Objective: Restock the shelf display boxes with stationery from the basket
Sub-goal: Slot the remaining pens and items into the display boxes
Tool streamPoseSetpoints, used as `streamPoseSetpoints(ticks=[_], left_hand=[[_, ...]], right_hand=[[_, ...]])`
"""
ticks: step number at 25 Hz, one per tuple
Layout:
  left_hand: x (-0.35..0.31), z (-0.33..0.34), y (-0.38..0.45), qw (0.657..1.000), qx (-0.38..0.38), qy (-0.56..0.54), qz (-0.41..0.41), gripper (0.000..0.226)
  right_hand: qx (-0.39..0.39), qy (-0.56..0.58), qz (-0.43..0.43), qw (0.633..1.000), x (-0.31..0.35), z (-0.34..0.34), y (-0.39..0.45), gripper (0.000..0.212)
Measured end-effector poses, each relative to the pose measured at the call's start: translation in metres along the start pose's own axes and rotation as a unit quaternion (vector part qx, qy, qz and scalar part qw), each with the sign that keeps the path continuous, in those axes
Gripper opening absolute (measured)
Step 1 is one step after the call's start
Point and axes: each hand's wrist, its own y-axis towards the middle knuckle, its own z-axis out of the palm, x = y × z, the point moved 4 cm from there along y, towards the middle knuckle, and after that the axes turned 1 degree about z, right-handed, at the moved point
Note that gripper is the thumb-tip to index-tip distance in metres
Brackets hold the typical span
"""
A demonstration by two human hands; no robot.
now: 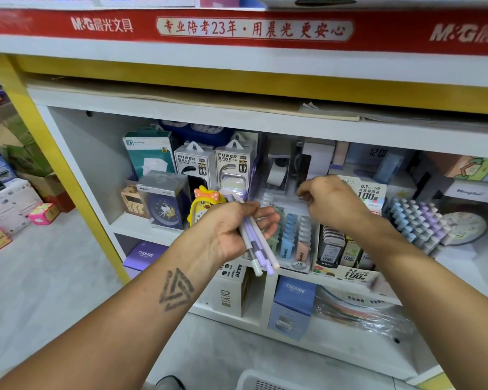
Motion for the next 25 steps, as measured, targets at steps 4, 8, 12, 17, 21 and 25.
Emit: streamPoseSetpoints(ticks=[4,8,12,17,21,25], left_hand=[[0.003,0.005,0.002,1.0,-0.001,-0.004,0.002,0.015],[0.006,0.013,0.004,1.0,0.017,-0.015,0.011,0.015],[0.005,0.026,0.007,0.997,0.045,-0.035,0.052,0.02],[0.007,0.043,0.012,0.989,0.064,-0.075,0.113,0.016],[0.02,0.067,0.006,0.985,0.107,-0.09,0.098,0.026],[0.035,0.09,-0.002,0.986,0.135,-0.035,0.093,0.027]], right_hand=[[0.062,-0.053,-0.046,0.996,0.005,0.01,-0.009,0.04],[0.068,-0.063,-0.067,0.993,0.01,0.01,-0.013,0.043],[0.102,0.344,0.034,0.933,0.007,-0.007,-0.023,0.012],[0.285,0.504,0.042,0.814,0.002,-0.019,-0.069,0.035],[0.218,0.484,0.044,0.847,-0.02,-0.033,-0.081,0.023],[0.161,0.496,0.091,0.848,-0.061,-0.046,-0.094,0.02]])
